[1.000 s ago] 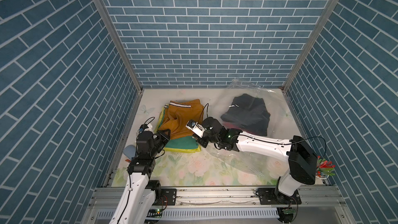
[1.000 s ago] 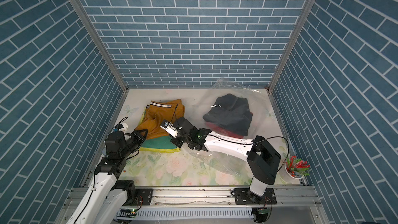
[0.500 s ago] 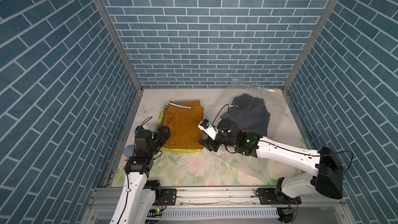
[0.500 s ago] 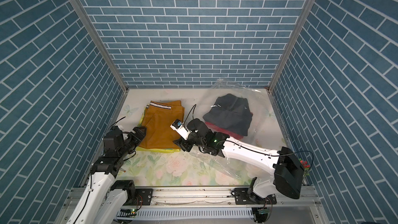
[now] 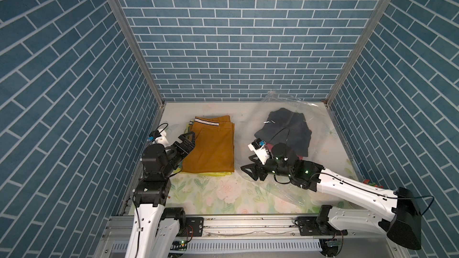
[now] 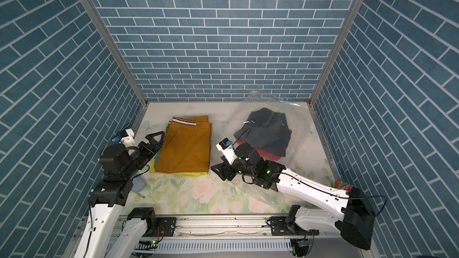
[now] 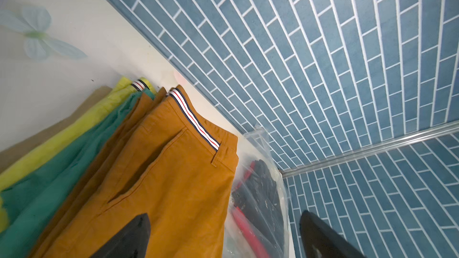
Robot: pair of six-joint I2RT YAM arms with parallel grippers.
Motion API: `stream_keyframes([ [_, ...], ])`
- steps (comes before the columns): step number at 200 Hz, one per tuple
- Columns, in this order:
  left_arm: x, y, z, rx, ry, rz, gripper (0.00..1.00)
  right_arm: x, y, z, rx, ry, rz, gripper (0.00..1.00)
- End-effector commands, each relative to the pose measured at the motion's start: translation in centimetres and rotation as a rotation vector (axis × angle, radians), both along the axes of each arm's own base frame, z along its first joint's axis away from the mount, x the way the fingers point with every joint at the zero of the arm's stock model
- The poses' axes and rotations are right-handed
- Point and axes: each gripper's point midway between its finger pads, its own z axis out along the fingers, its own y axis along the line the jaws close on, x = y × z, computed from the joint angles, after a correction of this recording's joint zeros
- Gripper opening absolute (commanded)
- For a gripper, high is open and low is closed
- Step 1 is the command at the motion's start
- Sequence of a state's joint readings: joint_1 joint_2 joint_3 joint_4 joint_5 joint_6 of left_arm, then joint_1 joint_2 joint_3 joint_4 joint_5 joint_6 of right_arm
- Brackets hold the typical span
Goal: Take the trousers out of the vacuum bag
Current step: Place the trousers at the center of the board.
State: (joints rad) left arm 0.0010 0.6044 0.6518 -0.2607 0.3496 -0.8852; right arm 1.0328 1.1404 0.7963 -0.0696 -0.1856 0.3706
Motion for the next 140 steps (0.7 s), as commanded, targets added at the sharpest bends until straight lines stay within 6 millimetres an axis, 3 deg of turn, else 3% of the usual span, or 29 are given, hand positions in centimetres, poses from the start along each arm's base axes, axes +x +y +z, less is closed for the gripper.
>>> stream_keyframes([
  [1,0.6,-1.8,-1.1,-0.078,-0.013,-0.081,0.99,-0.2,-0.1,-0.6,0.069,0.157,-0.079,0.70],
  [22,1.6,-2.9,-2.4,-0.086,0.006,-0.107,1.00,-1.0,0.2,-2.4,0.093,0.266,-0.087,0.70],
  [77,4.9,-6.1,-3.5,-0.037,0.036,-0.161,1.00,-1.7,0.1,-6.8,0.112,0.407,-0.150,0.69],
  [104,7.2,-5.7,-4.9,0.017,0.064,-0.117,1.00,-0.5,-0.8,-9.4,0.073,0.425,-0.265,0.69],
  [140,9.5,-3.9,-7.9,0.093,0.145,-0.022,1.00,2.5,-3.6,-11.8,0.006,0.364,-0.447,0.66],
])
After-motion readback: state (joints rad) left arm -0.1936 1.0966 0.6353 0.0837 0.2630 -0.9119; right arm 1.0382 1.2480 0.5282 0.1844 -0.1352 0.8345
